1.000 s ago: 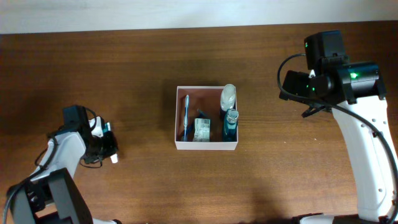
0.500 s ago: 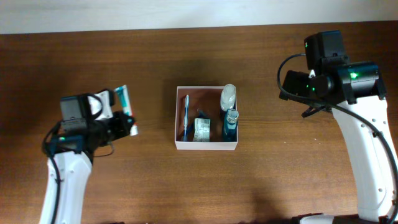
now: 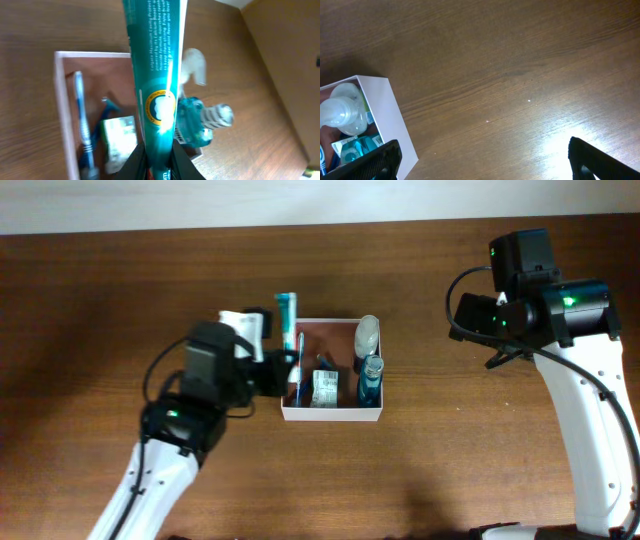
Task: Pack container
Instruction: 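Lift the toothpaste tube with the left gripper and carry it over the box, then lower the toothpaste tube into the box's left side and release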
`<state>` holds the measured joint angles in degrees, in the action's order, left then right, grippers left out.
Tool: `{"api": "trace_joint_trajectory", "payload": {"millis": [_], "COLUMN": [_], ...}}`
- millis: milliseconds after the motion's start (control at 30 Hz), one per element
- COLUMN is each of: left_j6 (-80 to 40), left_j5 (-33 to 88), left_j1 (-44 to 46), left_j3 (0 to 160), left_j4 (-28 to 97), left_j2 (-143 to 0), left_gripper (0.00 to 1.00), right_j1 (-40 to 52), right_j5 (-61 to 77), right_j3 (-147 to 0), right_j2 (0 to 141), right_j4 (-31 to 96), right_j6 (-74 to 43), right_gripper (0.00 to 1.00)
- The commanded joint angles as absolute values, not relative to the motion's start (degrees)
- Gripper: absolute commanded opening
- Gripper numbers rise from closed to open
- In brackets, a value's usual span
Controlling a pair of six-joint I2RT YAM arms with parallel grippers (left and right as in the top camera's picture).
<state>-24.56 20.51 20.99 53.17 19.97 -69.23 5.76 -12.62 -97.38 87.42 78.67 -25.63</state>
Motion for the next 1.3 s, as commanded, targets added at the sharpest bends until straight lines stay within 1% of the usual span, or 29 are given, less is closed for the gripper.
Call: {"api": "trace_joint_trajectory", "payload": {"millis": [0,133,267,733,1267], "left_j6": [-25.76,-26.33,-26.33,-26.06,-26.02], "left_j5": [12.27,8.27,7.01,5.87,0.10], "left_j1": [25.71,29.61,30.94,30.98,30.98], "left_j3": [53.95,53.95,53.98,54.06,54.06], "left_j4": [18.50,16.60,15.55,13.93,15.70], "left_j2": [-70.37,-71.81,-73.69,-84.82,-89.65], "left_gripper": [0.01,0.01,0.01,0.01,0.01], "right_j1": [5.58,5.58,5.58,5.58,5.58], "right_j5": [-13.15,-13.15,-13.15,-13.13,-13.15], "right_j3": [-98.15,-98.15,-98.15,-98.15,-98.15], "right_j2": [87.59,87.59,87.59,87.59,87.59], "right_j4": [78.65,78.65,78.65,78.65,78.65], "right_j6": [-25.71,-25.71,-25.71,-25.71,-25.71], "right_gripper": [0.98,0.98,0.98,0.98,0.98]}}
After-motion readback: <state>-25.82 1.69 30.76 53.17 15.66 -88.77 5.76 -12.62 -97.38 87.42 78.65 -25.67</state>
